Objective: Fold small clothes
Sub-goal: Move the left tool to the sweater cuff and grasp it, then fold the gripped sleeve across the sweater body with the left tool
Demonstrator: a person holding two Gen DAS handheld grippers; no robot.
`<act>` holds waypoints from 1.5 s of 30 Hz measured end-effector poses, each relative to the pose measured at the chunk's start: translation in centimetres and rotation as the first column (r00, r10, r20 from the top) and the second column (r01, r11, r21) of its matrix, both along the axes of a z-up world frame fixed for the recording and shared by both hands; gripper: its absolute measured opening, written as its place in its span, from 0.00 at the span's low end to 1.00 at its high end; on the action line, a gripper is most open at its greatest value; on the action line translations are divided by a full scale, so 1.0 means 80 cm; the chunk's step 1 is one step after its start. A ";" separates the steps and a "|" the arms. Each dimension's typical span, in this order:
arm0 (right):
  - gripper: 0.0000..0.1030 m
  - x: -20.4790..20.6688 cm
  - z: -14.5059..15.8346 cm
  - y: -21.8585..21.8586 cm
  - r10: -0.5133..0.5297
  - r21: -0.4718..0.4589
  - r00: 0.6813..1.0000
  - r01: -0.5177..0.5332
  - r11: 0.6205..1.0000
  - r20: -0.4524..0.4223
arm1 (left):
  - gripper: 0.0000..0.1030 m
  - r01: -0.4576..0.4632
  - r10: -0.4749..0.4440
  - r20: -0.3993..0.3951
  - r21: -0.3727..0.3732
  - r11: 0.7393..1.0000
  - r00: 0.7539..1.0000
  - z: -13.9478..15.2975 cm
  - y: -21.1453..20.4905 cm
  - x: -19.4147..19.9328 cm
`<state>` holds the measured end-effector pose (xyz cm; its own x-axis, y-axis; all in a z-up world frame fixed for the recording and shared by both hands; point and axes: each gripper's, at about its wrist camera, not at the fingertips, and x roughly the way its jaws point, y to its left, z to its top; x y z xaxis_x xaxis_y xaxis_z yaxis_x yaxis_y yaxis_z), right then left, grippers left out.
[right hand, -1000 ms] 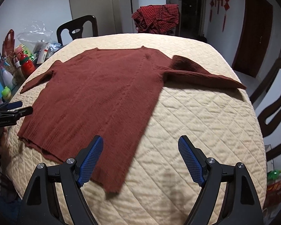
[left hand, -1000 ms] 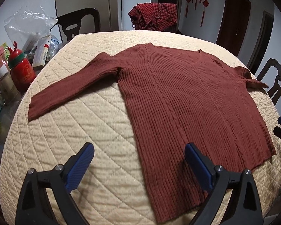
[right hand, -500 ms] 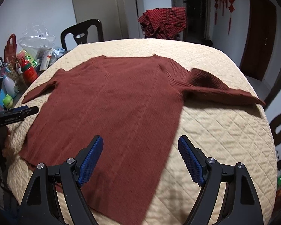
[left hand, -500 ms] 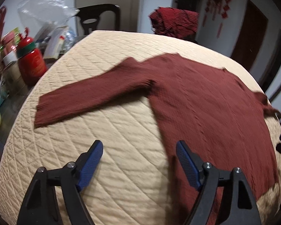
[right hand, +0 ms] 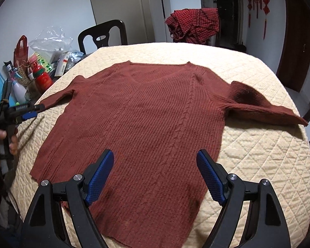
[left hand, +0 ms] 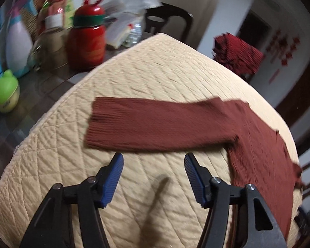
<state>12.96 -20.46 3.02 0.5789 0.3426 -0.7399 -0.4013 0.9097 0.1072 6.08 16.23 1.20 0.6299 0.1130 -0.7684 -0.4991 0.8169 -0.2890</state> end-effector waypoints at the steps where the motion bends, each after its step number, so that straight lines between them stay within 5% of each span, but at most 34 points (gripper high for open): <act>1: 0.80 0.000 -0.001 0.000 0.002 -0.003 1.000 -0.002 1.000 -0.004 | 0.62 -0.018 0.018 0.002 -0.019 1.000 1.000 -0.002 0.006 0.002; 6: 0.80 0.000 -0.004 0.000 0.006 0.000 1.000 -0.006 1.000 -0.014 | 0.54 -0.087 0.088 0.010 -0.065 0.994 0.996 -0.007 0.024 0.014; 11: 0.80 0.003 -0.007 0.003 0.015 0.008 0.999 -0.014 1.000 -0.028 | 0.24 -0.148 0.148 -0.015 -0.016 0.989 0.989 -0.009 0.035 0.025; 18: 0.80 0.006 -0.011 0.006 0.029 0.018 0.999 -0.029 0.999 -0.038 | 0.13 -0.162 0.162 0.006 -0.035 0.986 0.987 -0.007 0.044 0.020; 25: 0.80 0.009 -0.014 0.003 0.024 0.028 0.999 -0.023 0.999 -0.040 | 0.10 -0.070 0.070 0.083 0.001 0.998 0.994 0.032 0.023 0.040; 31: 0.80 0.011 -0.019 -0.005 0.000 0.038 0.999 0.002 0.999 -0.052 | 0.10 0.129 -0.130 0.155 0.018 0.991 0.979 0.081 -0.045 0.099; 35: 0.80 0.013 -0.020 -0.013 -0.020 0.053 0.998 0.024 0.998 -0.058 | 0.10 0.307 -0.305 0.170 0.020 0.952 0.937 0.092 -0.117 0.141; 45: 0.80 0.021 -0.011 -0.032 -0.074 0.104 0.995 0.081 0.991 -0.070 | 0.12 0.635 -0.618 0.155 -0.104 0.765 0.771 0.050 -0.253 0.182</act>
<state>14.67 -23.02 2.16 0.5582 0.3776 -0.7388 -0.3186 0.9197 0.2293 20.63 -4.03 5.23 0.5989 -0.4403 -0.6689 0.1498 0.8822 -0.4465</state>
